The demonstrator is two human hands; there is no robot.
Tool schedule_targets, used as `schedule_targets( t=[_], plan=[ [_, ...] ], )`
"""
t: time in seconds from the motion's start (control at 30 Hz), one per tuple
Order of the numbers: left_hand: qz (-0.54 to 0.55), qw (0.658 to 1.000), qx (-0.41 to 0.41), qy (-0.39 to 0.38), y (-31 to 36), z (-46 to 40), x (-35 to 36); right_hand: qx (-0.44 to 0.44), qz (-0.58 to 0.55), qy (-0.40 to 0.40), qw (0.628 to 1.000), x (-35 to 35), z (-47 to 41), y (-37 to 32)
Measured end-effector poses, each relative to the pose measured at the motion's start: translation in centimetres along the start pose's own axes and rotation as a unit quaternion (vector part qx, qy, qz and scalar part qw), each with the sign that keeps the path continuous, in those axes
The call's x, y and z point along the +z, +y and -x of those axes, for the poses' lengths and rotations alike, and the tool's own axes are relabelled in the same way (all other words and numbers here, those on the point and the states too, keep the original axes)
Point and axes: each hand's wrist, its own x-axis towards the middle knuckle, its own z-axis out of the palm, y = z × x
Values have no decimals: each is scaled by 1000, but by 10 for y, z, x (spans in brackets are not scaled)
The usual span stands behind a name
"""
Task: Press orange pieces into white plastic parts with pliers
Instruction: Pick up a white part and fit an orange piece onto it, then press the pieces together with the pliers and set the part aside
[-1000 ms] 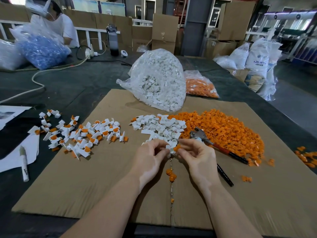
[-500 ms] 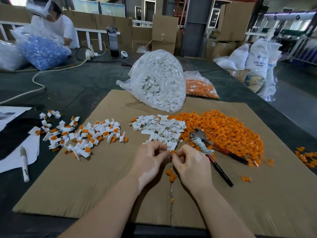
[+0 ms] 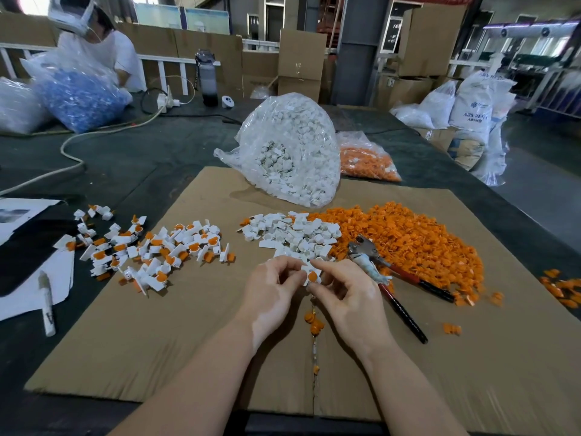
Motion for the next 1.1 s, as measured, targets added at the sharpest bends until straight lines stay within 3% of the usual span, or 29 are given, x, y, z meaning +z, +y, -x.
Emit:
schedule_targets(
  t=[0.57,0.7,0.8,0.93,1.1],
  plan=[
    [13,1000,-7,-10,1,1,0,-21,35,9,999,-1,0,-2],
    [29,999,-17,3,1,-1,1,14,87,66,994,-10,-1,-4],
    [46,999,-29,-1,1,-3,2,153,274,73,947,-28,-6,-2],
    [78,996,-49,8,1,-7,3,315,376,-56,870,-49,-15,4],
    [127,987,-91,25,2,-10,4,298,434,-93,845,-56,-20,5]
  ],
)
